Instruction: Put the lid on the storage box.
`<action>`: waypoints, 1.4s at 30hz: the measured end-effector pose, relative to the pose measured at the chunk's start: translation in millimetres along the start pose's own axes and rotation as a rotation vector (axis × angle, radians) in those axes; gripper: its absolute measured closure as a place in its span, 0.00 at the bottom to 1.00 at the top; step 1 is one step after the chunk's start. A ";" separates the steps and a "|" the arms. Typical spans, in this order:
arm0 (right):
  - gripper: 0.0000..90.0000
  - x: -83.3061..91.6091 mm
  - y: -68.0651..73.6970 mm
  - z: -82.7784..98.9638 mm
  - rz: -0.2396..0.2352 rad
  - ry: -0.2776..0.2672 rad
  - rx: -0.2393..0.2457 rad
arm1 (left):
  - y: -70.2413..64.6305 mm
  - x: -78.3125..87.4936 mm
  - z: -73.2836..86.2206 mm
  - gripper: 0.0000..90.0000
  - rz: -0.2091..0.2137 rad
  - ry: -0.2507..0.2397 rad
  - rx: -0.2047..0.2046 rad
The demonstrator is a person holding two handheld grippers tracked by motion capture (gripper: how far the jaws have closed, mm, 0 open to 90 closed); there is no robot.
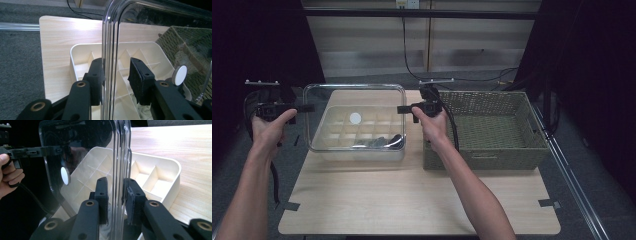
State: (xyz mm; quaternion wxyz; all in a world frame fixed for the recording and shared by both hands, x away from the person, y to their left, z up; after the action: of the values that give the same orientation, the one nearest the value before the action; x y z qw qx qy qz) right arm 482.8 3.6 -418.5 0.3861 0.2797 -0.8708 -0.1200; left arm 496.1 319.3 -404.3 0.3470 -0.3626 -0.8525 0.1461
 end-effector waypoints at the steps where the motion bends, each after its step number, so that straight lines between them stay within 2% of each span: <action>1: 0.83 0.0 0.0 0.0 0.000 0.000 0.000 | 0.0 0.0 0.0 0.71 0.000 0.000 0.000; 2: 0.83 -3.1 0.0 1.1 0.006 0.006 0.006 | 2.4 -0.1 0.2 0.71 -0.007 -0.001 0.009; 5: 0.82 -8.3 -1.8 3.4 0.015 0.016 0.010 | 4.5 -1.4 1.0 0.71 -0.014 0.002 0.003; 12: 0.82 -11.5 -7.0 -0.5 0.026 0.017 0.004 | 8.6 -9.3 2.9 0.71 -0.003 0.001 0.021; 15: 0.81 -15.3 -9.4 -0.6 0.038 0.023 0.005 | 15.0 -14.3 3.0 0.71 -0.008 0.013 0.027; 17: 0.81 -17.9 -11.1 0.7 0.040 0.031 0.004 | 15.9 -17.3 1.7 0.71 -0.012 -0.003 0.038; 22: 0.80 -21.8 -15.9 1.5 0.046 0.037 -0.003 | 18.3 -21.9 0.9 0.70 -0.017 0.008 0.026; 36: 0.75 -35.7 -23.9 2.7 0.094 0.067 -0.008 | 30.9 -38.3 5.4 0.66 -0.015 0.037 0.057; 40: 0.74 -38.7 -25.4 3.4 0.099 0.073 -0.015 | 33.2 -40.2 6.6 0.65 -0.008 0.027 0.063; 42: 0.74 -39.9 -26.3 3.7 0.102 0.076 -0.017 | 35.1 -43.3 8.5 0.64 -0.014 0.038 0.055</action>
State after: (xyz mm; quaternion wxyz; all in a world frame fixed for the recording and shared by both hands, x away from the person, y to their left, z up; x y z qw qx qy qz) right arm 512.2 5.3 -456.3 0.4267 0.2360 -0.8677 -0.0967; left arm 529.7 312.5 -449.0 0.3738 -0.3495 -0.8441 0.1602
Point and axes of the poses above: each handheld gripper's, and its own axes: x roughly backward along the jaws, z roughly out of its underside, y roughly to its left, the point moved 10 cm from there along -x, roughly forward along the jaws, and after that the axes turned 13 degrees about z, right-handed, at the moved point
